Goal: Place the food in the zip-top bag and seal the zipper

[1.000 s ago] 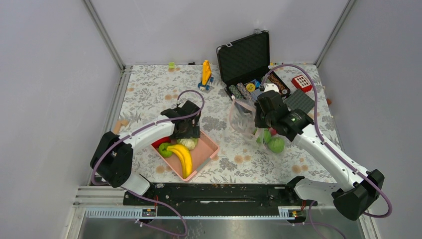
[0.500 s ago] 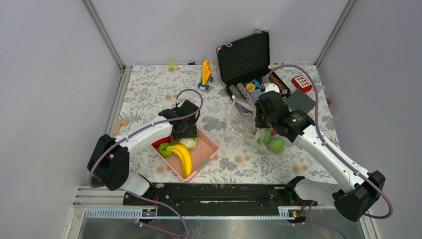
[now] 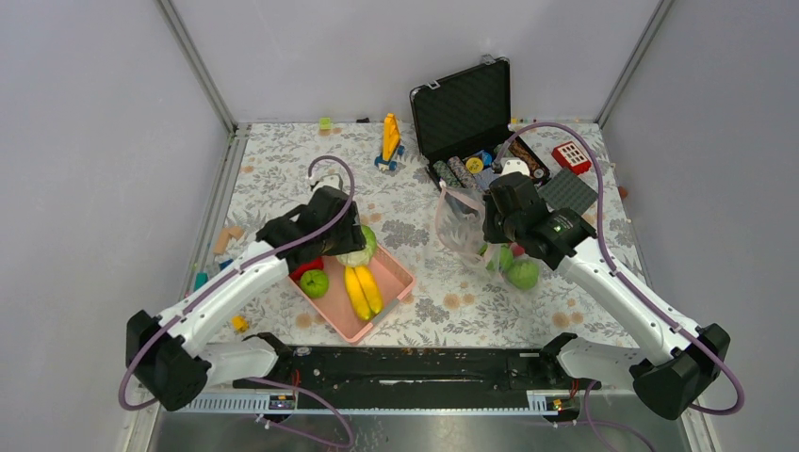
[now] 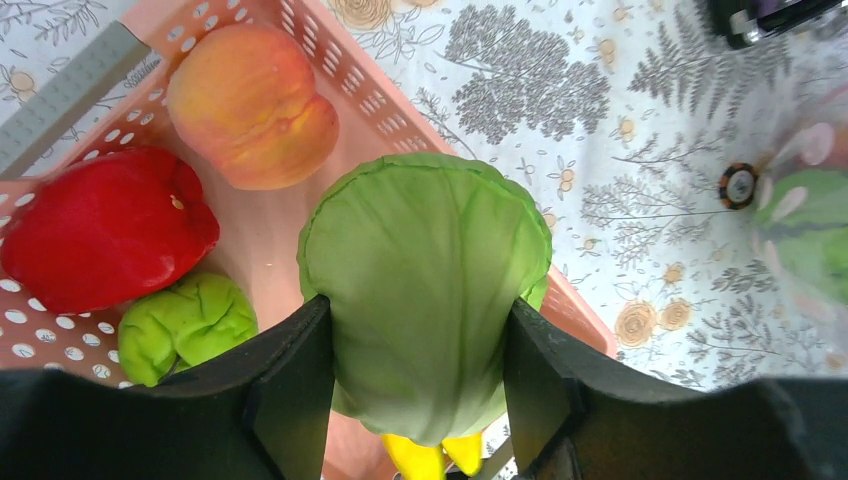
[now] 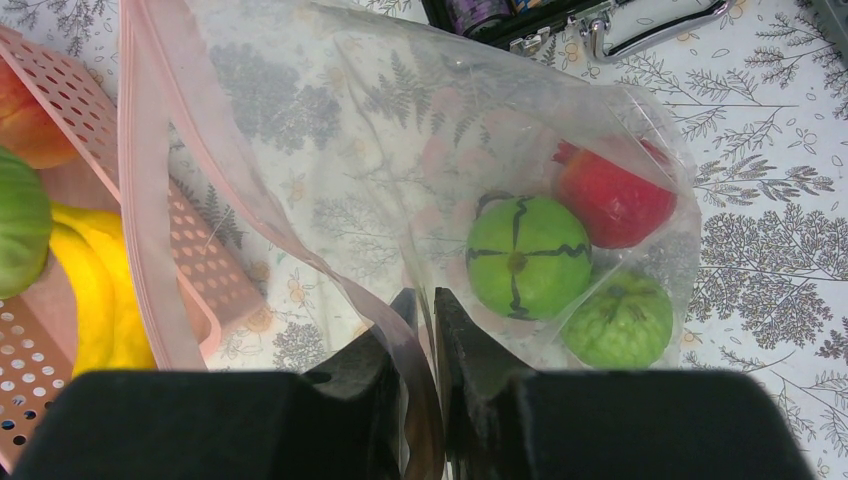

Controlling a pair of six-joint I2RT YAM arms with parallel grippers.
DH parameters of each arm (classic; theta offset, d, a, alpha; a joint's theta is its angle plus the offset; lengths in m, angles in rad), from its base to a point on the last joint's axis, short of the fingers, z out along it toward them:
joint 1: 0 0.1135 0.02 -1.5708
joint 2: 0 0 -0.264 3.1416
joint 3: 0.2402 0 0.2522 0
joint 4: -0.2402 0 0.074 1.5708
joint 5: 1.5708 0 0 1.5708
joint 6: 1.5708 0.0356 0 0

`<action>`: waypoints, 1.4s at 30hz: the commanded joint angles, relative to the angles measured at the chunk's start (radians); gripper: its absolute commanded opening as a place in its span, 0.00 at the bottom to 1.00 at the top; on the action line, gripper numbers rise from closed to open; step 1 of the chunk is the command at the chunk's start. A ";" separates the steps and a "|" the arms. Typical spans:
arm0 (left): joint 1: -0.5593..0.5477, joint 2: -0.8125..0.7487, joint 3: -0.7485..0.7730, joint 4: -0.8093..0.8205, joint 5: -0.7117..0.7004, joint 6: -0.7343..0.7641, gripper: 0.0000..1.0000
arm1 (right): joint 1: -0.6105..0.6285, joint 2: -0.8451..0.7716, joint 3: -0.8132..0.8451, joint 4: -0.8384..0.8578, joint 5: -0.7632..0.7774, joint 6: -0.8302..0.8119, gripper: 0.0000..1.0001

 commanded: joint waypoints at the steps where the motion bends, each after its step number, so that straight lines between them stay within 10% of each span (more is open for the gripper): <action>1: -0.005 -0.086 0.032 0.036 -0.025 -0.005 0.28 | -0.007 -0.003 0.007 0.019 -0.002 -0.011 0.19; 19: -0.073 -0.251 -0.115 0.852 0.660 0.116 0.27 | -0.006 -0.016 0.014 0.019 -0.064 -0.003 0.19; 42: -0.222 0.117 -0.002 1.045 0.506 0.167 0.25 | -0.007 -0.065 0.037 0.000 -0.186 0.056 0.20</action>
